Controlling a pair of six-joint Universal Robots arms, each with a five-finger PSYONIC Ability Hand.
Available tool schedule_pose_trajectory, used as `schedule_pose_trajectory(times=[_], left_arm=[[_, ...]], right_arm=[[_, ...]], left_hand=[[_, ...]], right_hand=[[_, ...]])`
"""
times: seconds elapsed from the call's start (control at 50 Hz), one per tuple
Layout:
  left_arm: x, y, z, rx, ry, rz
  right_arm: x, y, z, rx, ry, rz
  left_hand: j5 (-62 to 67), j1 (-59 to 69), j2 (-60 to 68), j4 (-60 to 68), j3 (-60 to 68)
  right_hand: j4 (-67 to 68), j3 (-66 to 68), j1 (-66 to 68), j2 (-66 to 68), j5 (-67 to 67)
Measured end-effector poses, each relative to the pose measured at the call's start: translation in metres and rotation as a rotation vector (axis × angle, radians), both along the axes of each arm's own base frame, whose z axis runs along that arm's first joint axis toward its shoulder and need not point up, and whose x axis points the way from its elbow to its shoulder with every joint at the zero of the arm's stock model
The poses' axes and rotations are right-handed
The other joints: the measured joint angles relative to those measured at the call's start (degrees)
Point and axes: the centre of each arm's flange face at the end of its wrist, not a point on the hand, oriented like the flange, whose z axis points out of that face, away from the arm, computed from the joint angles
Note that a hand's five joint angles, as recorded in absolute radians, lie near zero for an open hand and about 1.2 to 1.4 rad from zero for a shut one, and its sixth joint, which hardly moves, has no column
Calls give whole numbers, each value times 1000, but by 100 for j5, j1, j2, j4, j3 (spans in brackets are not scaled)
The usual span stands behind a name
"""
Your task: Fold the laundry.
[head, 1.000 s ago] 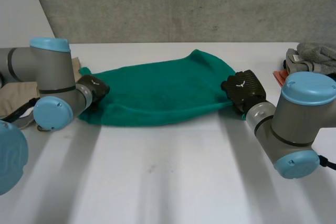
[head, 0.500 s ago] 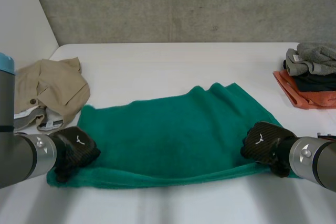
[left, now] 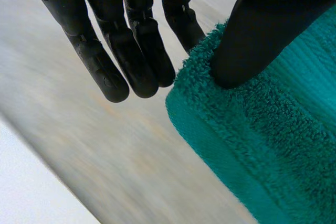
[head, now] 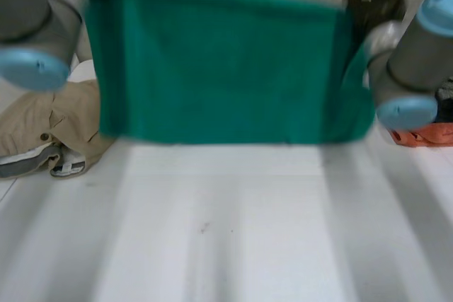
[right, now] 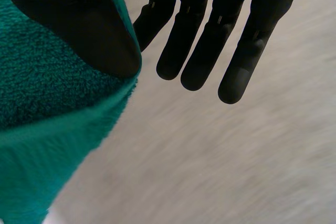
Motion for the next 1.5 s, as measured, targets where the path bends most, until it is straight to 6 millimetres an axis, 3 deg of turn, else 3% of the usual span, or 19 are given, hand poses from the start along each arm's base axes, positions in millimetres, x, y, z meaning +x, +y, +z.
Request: schedule_pose_trajectory(times=[0.06, 0.12, 0.2, 0.28, 0.36, 0.42, 0.62, 0.76, 0.86, 0.96, 1.16, 1.28, 1.5], left_arm=[[5, 5, 44, -159, 141, -7], [10, 10, 66, -239, 233, -23], [15, 8, 65, -231, 271, -26], [19, 1, 45, -162, 262, -10], [25, -9, 4, -27, 222, 13], [26, -10, -37, 100, 184, 13], [28, 6, -164, 448, 69, -41], [36, 8, -203, 520, 44, -26], [40, 8, -205, 526, 34, -17], [42, 10, -198, 521, 33, -12], [46, 10, -189, 506, 42, 2], [49, 8, -181, 486, 49, 17], [52, 2, -158, 421, 72, 43]], right_arm=[[-1, -2, 48, -176, -148, 25], [-2, 3, 79, -288, -236, 65], [-3, 8, 89, -316, -253, 104], [-3, 8, 77, -255, -219, 129], [-6, 8, 40, -76, -146, 151], [-10, 13, -1, 108, -85, 174], [-21, 44, -128, 559, 36, 231], [-32, 39, -181, 673, 38, 178], [-40, 26, -192, 704, -26, 112], [-52, 16, -188, 748, -123, 43], [-66, 8, -180, 802, -267, 8], [-64, 9, -179, 832, -342, 44], [-39, 23, -170, 869, -363, 166]], left_hand=[[0, 0, 1, 0, 0], [0, 0, 0, 0, 0], [0, 0, 2, 0, 0], [0, 0, 9, 0, 11], [0, 0, 15, 0, 18], [0, 0, 16, 0, 18], [0, 0, 16, 0, 18], [0, 0, 16, 0, 18], [0, 0, 16, 0, 18], [0, 0, 16, 0, 18], [0, 0, 16, 0, 18], [0, 0, 16, 0, 18], [0, 0, 16, 0, 18]], right_hand=[[0, 0, 0, 0, 0], [0, 0, 0, 0, 15], [0, 0, 0, 0, 41], [0, 0, 0, 0, 41], [0, 0, 0, 0, 42], [0, 0, 0, 0, 42], [0, 0, 0, 0, 42], [-78, -67, -10, -52, -56], [-1556, -1528, -1251, -1504, -1594], [-2448, -2370, -2080, -2383, -2496], [-2599, -2470, -2182, -2430, -2637], [-2571, -2460, -2166, -2426, -2580], [-2569, -2472, -2183, -2432, -2544]])
